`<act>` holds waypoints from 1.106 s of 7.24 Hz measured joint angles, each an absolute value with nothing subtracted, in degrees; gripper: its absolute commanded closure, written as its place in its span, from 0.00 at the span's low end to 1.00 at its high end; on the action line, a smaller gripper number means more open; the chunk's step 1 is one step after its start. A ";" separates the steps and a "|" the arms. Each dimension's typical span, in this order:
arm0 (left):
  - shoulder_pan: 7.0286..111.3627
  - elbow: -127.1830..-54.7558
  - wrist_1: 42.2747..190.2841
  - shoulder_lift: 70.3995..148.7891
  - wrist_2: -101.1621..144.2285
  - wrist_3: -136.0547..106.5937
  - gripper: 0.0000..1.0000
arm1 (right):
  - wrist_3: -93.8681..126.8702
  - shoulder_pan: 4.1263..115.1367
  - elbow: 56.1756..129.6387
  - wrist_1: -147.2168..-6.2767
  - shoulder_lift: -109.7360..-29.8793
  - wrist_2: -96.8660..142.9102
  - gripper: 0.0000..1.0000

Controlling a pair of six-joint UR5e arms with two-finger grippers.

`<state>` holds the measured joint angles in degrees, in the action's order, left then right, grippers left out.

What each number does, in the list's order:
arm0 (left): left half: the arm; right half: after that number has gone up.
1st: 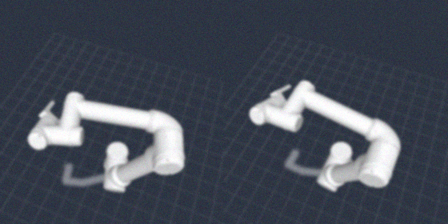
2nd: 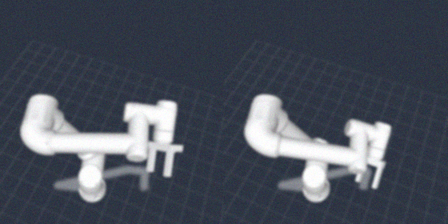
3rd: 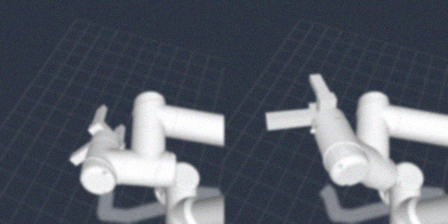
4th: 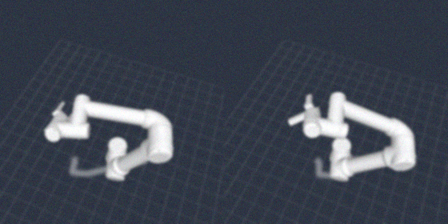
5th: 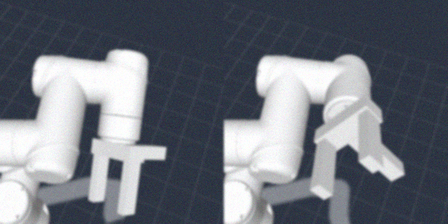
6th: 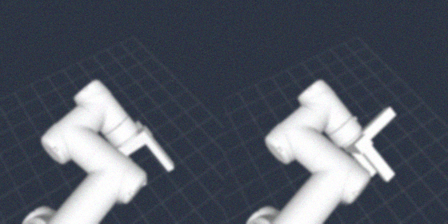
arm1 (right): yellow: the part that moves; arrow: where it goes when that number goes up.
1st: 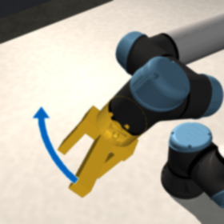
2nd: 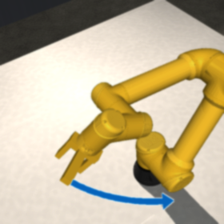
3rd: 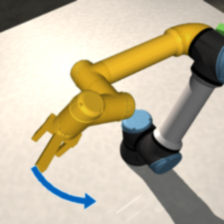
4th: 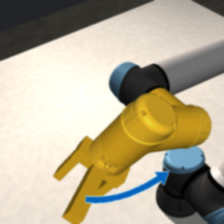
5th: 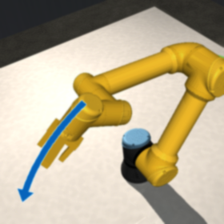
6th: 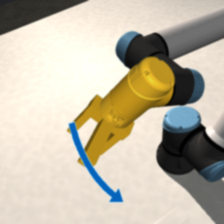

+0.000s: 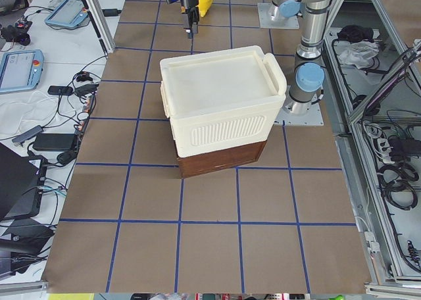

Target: Pull drawer sideways

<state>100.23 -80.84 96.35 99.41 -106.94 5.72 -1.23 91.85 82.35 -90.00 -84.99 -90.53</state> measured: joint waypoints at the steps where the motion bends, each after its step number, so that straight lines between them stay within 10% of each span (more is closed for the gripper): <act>1: 98.22 -81.01 96.31 96.61 -101.18 9.25 0.19 | -1.23 91.84 82.35 -90.00 -84.99 -90.53 0.00; 8: 89.53 -87.97 84.96 88.25 -91.66 9.35 0.15 | -1.23 91.85 82.35 -90.00 -84.99 -90.53 0.00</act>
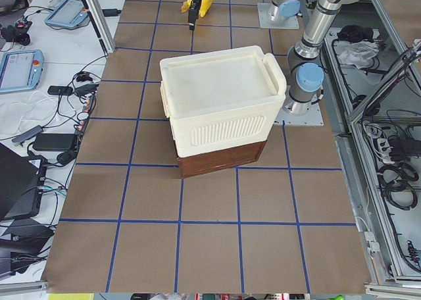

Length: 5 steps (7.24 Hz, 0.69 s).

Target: Pull drawer sideways

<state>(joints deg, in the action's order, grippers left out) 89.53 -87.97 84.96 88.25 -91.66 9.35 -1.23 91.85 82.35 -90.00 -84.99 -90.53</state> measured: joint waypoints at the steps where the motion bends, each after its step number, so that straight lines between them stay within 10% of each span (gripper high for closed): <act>1: 89.42 -88.81 83.65 87.83 -90.64 8.76 0.13 | -1.23 91.85 82.36 -90.00 -84.99 -90.53 0.00; 5: 89.27 -89.29 84.85 86.22 -89.97 4.33 0.00 | -1.23 91.84 82.35 -90.00 -84.99 -90.53 0.00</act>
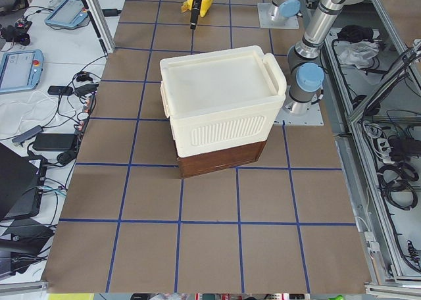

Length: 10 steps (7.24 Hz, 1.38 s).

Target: Pull drawer sideways

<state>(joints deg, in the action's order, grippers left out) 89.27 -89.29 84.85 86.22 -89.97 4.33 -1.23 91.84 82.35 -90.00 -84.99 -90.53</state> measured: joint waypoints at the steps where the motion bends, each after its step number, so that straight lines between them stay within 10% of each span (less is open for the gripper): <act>1: 89.24 -89.22 86.00 85.91 -90.01 4.17 0.00 | -1.23 91.85 82.35 -90.00 -84.99 -90.53 0.00; 10: 88.58 -88.61 90.05 85.16 -89.82 3.83 0.00 | -1.23 91.85 82.35 -90.00 -84.99 -90.53 0.00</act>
